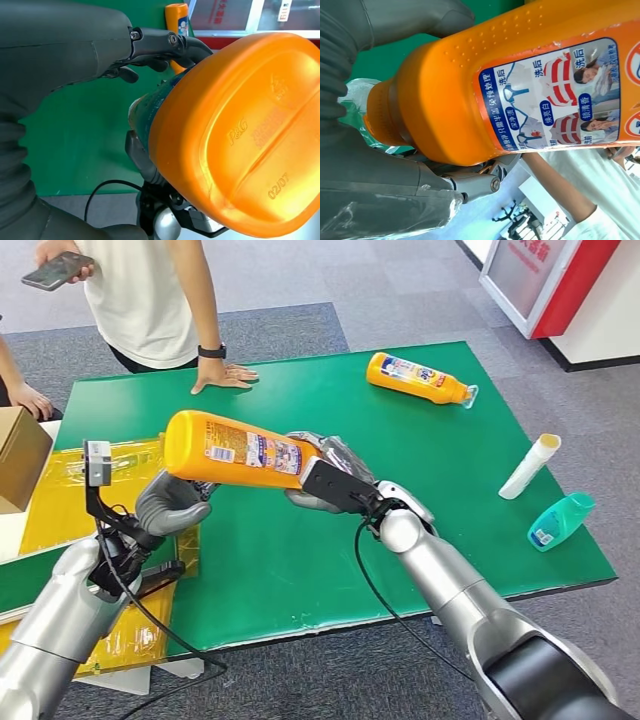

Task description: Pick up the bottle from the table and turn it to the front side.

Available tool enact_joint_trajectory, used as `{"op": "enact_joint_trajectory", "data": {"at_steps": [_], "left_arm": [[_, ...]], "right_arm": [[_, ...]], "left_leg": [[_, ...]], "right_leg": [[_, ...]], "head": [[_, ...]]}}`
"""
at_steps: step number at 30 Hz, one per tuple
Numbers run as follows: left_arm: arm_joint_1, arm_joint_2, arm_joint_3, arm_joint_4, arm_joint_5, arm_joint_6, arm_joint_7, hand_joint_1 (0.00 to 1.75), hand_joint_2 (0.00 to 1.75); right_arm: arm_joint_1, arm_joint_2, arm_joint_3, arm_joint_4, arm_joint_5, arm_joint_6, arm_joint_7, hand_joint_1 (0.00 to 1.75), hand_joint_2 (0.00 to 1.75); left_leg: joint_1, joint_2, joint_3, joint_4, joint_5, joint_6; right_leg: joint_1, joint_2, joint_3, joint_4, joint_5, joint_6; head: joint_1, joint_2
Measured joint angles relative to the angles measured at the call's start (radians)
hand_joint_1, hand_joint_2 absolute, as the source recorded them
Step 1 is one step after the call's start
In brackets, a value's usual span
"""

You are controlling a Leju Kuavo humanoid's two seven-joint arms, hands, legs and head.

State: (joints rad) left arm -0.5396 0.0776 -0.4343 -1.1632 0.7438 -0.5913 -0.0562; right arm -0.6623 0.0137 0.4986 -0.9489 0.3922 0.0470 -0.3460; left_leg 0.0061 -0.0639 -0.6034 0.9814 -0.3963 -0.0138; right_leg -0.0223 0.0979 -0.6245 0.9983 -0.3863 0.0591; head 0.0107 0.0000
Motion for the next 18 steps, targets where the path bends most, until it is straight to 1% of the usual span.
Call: {"op": "enact_joint_trajectory", "data": {"at_steps": [4, 11, 18], "left_arm": [[0.000, 0.001, -0.001, 0.002, -0.004, 0.004, -0.003, 0.00, 1.75], [0.000, 0.002, -0.001, 0.002, -0.052, 0.043, -0.032, 0.00, 1.75], [0.000, 0.002, -0.001, 0.002, -0.063, 0.048, -0.035, 0.00, 1.75]], "right_arm": [[0.000, 0.000, 0.000, 0.002, 0.000, 0.001, 0.001, 1.75, 1.75], [0.001, 0.000, 0.002, 0.008, 0.000, 0.004, 0.006, 1.75, 1.75], [0.002, 0.000, 0.006, 0.015, 0.000, 0.004, 0.007, 1.75, 1.75]], "left_leg": [[0.000, 0.000, 0.000, 0.000, 0.000, 0.000], [0.000, 0.000, 0.000, 0.000, 0.000, 0.000], [0.000, 0.000, 0.000, 0.000, 0.000, 0.000]], "right_leg": [[0.000, 0.000, 0.000, 0.000, 0.000, 0.000], [0.000, 0.000, 0.000, 0.000, 0.000, 0.000], [0.000, 0.000, 0.000, 0.000, 0.000, 0.000]], "head": [[0.000, 0.000], [0.000, 0.000], [0.000, 0.000]]}}
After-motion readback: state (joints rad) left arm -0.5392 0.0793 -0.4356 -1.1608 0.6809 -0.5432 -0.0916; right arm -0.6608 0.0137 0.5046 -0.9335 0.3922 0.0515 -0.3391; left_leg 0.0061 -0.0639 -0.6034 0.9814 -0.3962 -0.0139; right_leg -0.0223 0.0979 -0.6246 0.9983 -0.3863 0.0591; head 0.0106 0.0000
